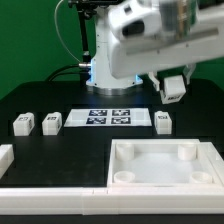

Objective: Assemble one leg

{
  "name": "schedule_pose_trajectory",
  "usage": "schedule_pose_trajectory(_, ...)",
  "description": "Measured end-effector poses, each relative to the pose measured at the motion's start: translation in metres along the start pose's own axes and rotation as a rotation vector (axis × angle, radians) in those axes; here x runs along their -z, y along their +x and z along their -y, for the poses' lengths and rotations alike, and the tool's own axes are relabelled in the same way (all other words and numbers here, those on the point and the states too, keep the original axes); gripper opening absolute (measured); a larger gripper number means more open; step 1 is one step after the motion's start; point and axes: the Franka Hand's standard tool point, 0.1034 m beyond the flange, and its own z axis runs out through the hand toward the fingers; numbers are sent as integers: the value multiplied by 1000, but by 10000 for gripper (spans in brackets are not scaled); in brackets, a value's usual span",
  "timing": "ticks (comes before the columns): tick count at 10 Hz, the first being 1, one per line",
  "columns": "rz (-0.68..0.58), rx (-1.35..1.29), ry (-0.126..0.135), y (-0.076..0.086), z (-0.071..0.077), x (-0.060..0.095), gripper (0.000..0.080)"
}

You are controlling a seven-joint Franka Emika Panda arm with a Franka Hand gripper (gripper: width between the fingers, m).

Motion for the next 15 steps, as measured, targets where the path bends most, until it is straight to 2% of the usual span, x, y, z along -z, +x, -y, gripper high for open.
schedule_pose_trajectory(1, -41, 12, -11, 4, 7, 11, 291)
schedule_pose_trajectory(2, -169, 12, -20, 12, 5, 10, 291)
schedule_pose_trajectory(3, -243, 7, -33, 9, 1, 8, 291)
schedule_pose_trajectory(5, -437, 12, -64, 18, -3, 11, 291)
schedule_pose_trajectory(6, -559, 32, -82, 35, -2, 16, 291)
schedule_pose_trajectory(8, -739, 60, -107, 81, -11, 38, 291)
schedule_pose_trajectory(9, -792, 43, -96, 93, -7, 41, 291)
schedule_pose_trajectory(10, -924, 69, -125, 95, -10, 48, 291)
schedule_pose_trajectory(11, -899, 67, -125, 89, -12, 34, 291)
schedule_pose_trajectory(14, -901, 67, -122, 91, -10, 36, 291)
schedule_pose_trajectory(15, -908, 60, -111, 92, 1, 23, 291)
